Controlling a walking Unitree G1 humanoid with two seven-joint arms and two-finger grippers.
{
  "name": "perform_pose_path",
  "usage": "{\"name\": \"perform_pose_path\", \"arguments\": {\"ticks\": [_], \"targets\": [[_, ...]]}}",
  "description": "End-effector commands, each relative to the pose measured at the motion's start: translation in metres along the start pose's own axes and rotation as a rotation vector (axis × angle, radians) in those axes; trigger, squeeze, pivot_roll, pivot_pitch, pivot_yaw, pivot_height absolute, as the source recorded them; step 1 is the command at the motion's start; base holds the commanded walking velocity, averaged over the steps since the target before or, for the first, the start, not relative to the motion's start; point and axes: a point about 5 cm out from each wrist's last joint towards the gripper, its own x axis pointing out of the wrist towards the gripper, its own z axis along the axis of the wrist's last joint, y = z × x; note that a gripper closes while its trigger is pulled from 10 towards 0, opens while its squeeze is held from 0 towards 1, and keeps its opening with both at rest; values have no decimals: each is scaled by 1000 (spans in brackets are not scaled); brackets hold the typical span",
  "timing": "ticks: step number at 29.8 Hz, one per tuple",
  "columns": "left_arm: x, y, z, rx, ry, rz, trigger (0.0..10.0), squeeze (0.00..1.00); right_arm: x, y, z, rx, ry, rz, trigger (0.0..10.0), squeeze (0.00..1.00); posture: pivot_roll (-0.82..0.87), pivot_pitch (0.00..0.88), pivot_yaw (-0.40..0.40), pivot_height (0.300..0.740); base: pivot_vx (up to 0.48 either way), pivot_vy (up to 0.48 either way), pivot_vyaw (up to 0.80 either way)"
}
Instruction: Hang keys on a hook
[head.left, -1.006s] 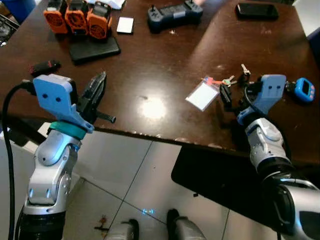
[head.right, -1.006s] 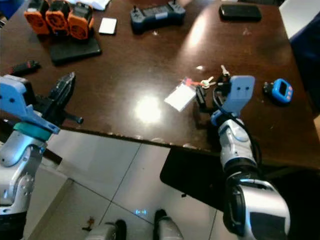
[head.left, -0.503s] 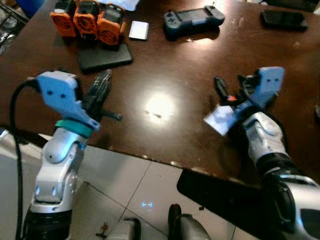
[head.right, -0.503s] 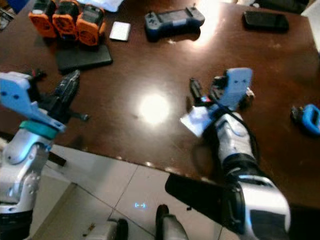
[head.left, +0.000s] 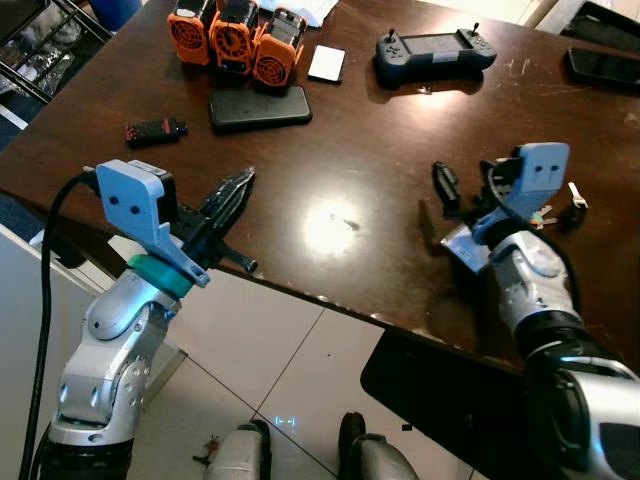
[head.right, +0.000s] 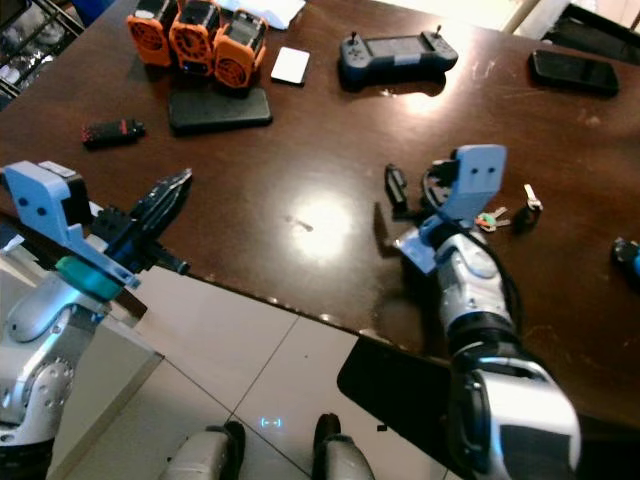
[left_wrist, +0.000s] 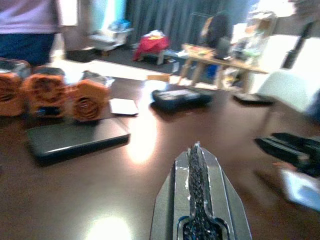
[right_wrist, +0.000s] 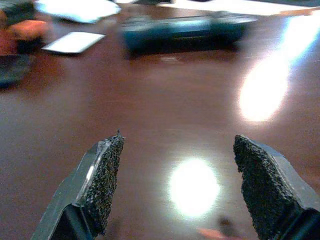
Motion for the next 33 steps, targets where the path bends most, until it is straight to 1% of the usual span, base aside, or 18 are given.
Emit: {"name": "perform_pose_path", "arguments": {"ticks": [1,2,3,4,5,6,7,8,9,11,12,14,16,18,22,26,31,33], "targets": [[-4,-5,-5,-28,27,-39,10000,0,-8,-18,-4,-31,32,-80,10000,0,141,228,26,740,0,0,0],[-4,-5,-5,-28,27,-39,10000,0,-8,-18,-4,-31,32,-80,10000,0,141,228,26,740,0,0,0],[-5,-6,-6,-35,31,-54,10000,0,-12,-31,0,-60,30,-134,10000,0,134,220,23,740,0,0,0],[-5,-6,-6,-35,31,-54,10000,0,-12,-31,0,-60,30,-134,10000,0,134,220,23,740,0,0,0],[-5,-7,-8,-41,36,-63,10000,0,-18,-46,2,-85,35,-185,10000,0,124,208,25,740,0,0,0],[-5,-7,-8,-41,36,-63,10000,0,-18,-46,2,-85,35,-185,10000,0,124,208,25,740,0,0,0],[-5,-8,-10,-48,40,-72,10000,0,-25,-57,0,-104,49,-220,10000,0,111,209,28,740,0,0,0],[-5,-8,-10,-48,40,-72,10000,0,-25,-57,0,-104,49,-220,10000,0,111,209,28,740,0,0,0],[-4,-9,-11,-55,44,-79,10000,0,-30,-64,-2,-115,60,-242,10000,0,110,209,28,740,0,0,0],[-4,-9,-11,-55,44,-79,10000,0,-30,-64,-2,-115,60,-242,10000,0,110,209,28,740,0,0,0],[-3,-10,-14,-58,51,-88,10000,0,-36,-65,-9,-106,75,-243,10000,0,101,211,37,740,0,0,0],[-3,-10,-14,-58,51,-88,10000,0,-36,-65,-9,-106,75,-243,10000,0,101,211,37,740,0,0,0],[-1,-13,-17,-57,61,-96,10000,0,-45,-57,-28,-90,110,-203,10000,0,99,216,43,740,0,0,0],[0,-14,-17,-56,63,-97,10000,0,-48,-54,-33,-78,111,-190,10000,0,103,209,45,740,0,0,0],[1,-16,-17,-57,62,-98,10000,0,-50,-52,-34,-68,94,-185,10000,0,103,209,47,740,0,0,0],[3,-18,-18,-61,55,-102,10000,0,-49,-53,-25,-56,39,-172,10000,0,98,201,42,740,0,0,0],[3,-18,-18,-61,55,-102,10000,0,-48,-52,-23,-49,30,-160,10000,0,98,201,42,740,0,0,0],[5,-17,-17,-61,44,-98,10000,0,-45,-43,-18,-41,-15,-86,10000,0,89,199,39,740,0,0,0]]}}
